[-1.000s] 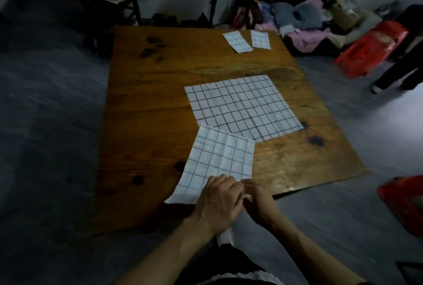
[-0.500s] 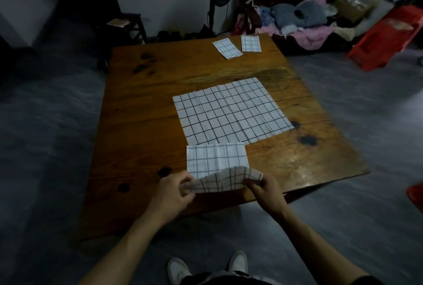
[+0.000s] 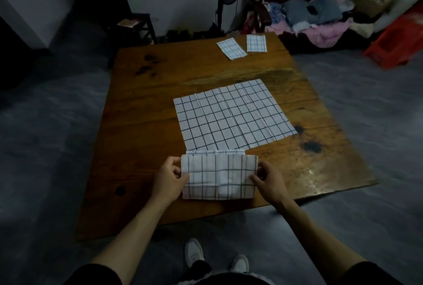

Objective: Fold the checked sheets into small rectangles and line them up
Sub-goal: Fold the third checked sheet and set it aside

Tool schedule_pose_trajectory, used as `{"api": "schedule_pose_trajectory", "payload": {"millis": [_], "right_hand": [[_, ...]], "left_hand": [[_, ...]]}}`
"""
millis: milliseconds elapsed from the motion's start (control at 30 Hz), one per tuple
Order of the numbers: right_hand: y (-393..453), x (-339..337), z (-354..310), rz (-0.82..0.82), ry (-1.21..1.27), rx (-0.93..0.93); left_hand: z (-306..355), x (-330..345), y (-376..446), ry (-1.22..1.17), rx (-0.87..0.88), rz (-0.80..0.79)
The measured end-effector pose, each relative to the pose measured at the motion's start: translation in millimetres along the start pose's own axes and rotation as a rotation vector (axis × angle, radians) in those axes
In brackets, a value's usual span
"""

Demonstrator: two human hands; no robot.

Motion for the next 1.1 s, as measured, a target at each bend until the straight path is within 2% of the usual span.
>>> {"api": "schedule_pose_trajectory", "payload": {"millis": [167,233,300,467,700,833,900,1100], "right_hand": [[26,-5,-9,0.059,-0.043,0.021],[33,-3,-11,0.046,-0.049,0.043],[34,0,-12,0.021,-0.117,0.052],[16,7,-7,0.14,-0.45,-0.066],[-10,61,-19,-0.027,-0.641,-0.394],[-12,82,-14,-0.156,-0.695,-0.42],[-10,79,-4,-0.146,-0.706,-0.372],[-11,69,11,-0.06,-0.729,-0.283]], "left_hand": [[-1,4,31,0.016,0.001,0.014],[-1,1,38,0.203,0.066,0.064],[1,6,37,0.378,0.174,0.049],[-20,31,20,0.613,0.352,-0.127],[-30,74,-14,0.741,0.538,-0.363],[-35,104,-31,0.905,0.712,-0.571],[-41,106,-30,0.929,0.721,-0.606],[-45,94,-20,0.955,0.572,-0.524]]}}
Point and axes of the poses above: each hand's wrist, its own y-axis towards the middle knuckle, its own x-axis out of the palm, z = x × y, the point moved 8 cm from there along y, towards the middle knuckle, and after that the axes turned 15 degrees about -y, right-handed, at the moved point
